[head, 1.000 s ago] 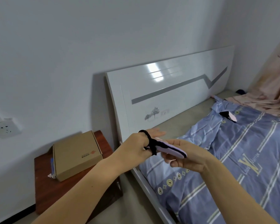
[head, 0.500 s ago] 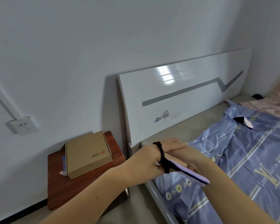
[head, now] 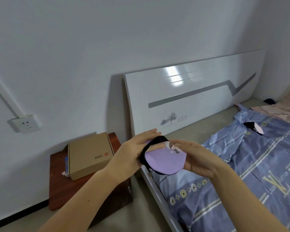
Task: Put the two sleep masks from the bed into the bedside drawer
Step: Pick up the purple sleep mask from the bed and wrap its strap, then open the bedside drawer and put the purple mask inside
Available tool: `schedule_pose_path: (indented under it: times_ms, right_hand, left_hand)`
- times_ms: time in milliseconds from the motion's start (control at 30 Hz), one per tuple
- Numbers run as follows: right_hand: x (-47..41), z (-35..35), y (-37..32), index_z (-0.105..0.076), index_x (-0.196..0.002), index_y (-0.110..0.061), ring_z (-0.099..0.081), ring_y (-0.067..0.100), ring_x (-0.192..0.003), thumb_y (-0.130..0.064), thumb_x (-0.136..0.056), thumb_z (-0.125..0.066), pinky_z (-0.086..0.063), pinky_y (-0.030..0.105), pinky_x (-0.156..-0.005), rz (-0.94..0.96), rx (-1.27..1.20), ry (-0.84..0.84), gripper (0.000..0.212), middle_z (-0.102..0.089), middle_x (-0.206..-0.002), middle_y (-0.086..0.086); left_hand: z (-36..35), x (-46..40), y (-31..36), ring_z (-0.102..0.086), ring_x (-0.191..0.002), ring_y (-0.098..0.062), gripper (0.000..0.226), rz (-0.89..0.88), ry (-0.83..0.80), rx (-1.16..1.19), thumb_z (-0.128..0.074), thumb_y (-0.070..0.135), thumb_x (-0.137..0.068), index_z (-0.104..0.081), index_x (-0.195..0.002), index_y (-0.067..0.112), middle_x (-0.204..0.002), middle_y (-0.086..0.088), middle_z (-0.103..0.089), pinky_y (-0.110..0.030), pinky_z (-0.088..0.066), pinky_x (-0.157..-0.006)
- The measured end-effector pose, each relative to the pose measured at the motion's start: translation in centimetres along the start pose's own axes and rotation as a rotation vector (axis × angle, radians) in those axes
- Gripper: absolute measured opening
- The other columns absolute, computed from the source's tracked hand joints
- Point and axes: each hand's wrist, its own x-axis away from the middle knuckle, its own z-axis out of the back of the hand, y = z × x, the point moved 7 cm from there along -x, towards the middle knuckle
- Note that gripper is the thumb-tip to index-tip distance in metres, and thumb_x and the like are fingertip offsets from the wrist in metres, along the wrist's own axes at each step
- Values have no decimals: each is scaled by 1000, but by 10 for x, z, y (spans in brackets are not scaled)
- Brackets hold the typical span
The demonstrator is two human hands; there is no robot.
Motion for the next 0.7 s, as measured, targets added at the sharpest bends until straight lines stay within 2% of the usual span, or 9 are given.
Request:
schedule_pose_path:
  times_ms: [100,167,233,267,333,367,467,567,700]
  right_hand:
    - [-6,0,5,-60,-122,-6,-69,23,-91,-28,-88,-54,-58,32,-73,-62,-58,-51,41,-70,-110,15]
    - [-13,-10,13,-66,-114,-11,-68,18,-87,-28,-87,-57,-57,29,-74,-88,67,-91,33,-73,-100,8]
    - [-24,-21,31,-69,-110,-14,-64,18,-89,-21,-89,-58,-54,28,-77,-138,228,-141,24,-71,-99,6]
    - [-31,-25,43,-68,-109,-13,-63,18,-87,-16,-90,-56,-52,28,-75,-160,277,-144,23,-70,-97,7]
    - [-45,-32,64,-65,-109,-5,-61,17,-76,-8,-92,-53,-48,27,-68,-165,323,-79,21,-66,-86,8]
    - [-52,-32,74,-63,-109,0,-60,17,-72,-6,-92,-52,-48,27,-67,-152,322,-14,22,-64,-82,10]
    - [-66,-39,110,-64,-99,1,-57,25,-79,-2,-92,-50,-48,35,-75,-135,286,129,15,-62,-87,18]
    - [-79,-54,144,-64,-80,-10,-52,27,-83,-2,-91,-51,-43,36,-73,-176,276,190,19,-57,-85,18]
    - [-100,-74,173,-66,-78,-14,-62,17,-69,-3,-91,-51,-51,25,-59,-169,190,341,22,-66,-77,7]
  left_hand:
    - [-10,6,-21,-28,-122,28,57,248,-12,348,-64,34,-77,-49,-131,26,-134,33,-35,8,-25,-94]
    - [-18,13,-33,-21,-128,25,58,291,-42,277,-65,32,-79,-42,-133,34,-136,38,-30,4,-24,-100]
    - [-23,27,-44,-19,-130,23,58,312,-27,224,-63,32,-82,-35,-133,41,-139,36,-25,-4,-20,-110]
    - [-24,36,-51,-19,-133,18,53,334,-10,235,-62,32,-83,-39,-130,40,-140,32,-25,-6,-18,-112]
    - [-27,58,-64,-14,-142,-1,39,330,-19,112,-61,7,-87,-60,-118,31,-146,16,-26,-15,-14,-117]
    - [-30,71,-74,-12,-144,-8,46,371,-18,72,-53,-9,-83,-67,-107,28,-148,8,-27,-22,-13,-118]
    - [-32,121,-101,-23,-139,-15,55,624,71,151,-42,-17,-72,-64,-90,30,-140,-1,-36,-26,-18,-112]
    - [-34,161,-119,-35,-126,-13,37,803,155,189,-57,-5,-77,-57,-79,32,-122,1,-41,-23,-23,-104]
    - [-23,197,-150,-51,-102,-13,7,973,404,277,-63,14,-85,-67,-81,18,-104,-2,-51,-20,-36,-93]
